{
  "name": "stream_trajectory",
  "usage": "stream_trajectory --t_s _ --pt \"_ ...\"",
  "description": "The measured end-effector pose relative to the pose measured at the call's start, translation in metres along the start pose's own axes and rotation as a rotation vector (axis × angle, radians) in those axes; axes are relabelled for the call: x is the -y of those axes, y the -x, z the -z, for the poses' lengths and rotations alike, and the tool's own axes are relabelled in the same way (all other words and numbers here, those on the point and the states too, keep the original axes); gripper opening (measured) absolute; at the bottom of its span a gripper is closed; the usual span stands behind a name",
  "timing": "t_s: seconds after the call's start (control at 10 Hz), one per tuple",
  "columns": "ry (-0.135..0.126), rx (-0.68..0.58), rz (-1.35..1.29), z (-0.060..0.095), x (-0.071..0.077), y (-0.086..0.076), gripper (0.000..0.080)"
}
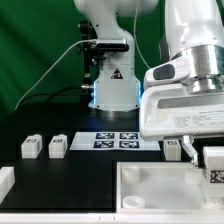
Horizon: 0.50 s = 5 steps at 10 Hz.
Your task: Assemble one leg
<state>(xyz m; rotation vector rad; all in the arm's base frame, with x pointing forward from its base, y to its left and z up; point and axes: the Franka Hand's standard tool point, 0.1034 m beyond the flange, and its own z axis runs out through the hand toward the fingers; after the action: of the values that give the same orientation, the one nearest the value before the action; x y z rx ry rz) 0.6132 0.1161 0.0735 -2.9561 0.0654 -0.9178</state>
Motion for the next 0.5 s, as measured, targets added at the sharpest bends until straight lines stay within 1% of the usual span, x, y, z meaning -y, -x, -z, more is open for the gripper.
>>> stream_trajectory --t_s 0.3,0.4,0.5 --pt "0.008 -0.007 -0.008 -0.0017 -0.0071 -0.0015 0.0292" --pt "0.007 -0.006 -0.01 -0.0017 -0.0066 -0.0015 0.0292" --pt "0.003 -0.006 -0.007 -0.0015 -0.0025 -0.0005 0.0292"
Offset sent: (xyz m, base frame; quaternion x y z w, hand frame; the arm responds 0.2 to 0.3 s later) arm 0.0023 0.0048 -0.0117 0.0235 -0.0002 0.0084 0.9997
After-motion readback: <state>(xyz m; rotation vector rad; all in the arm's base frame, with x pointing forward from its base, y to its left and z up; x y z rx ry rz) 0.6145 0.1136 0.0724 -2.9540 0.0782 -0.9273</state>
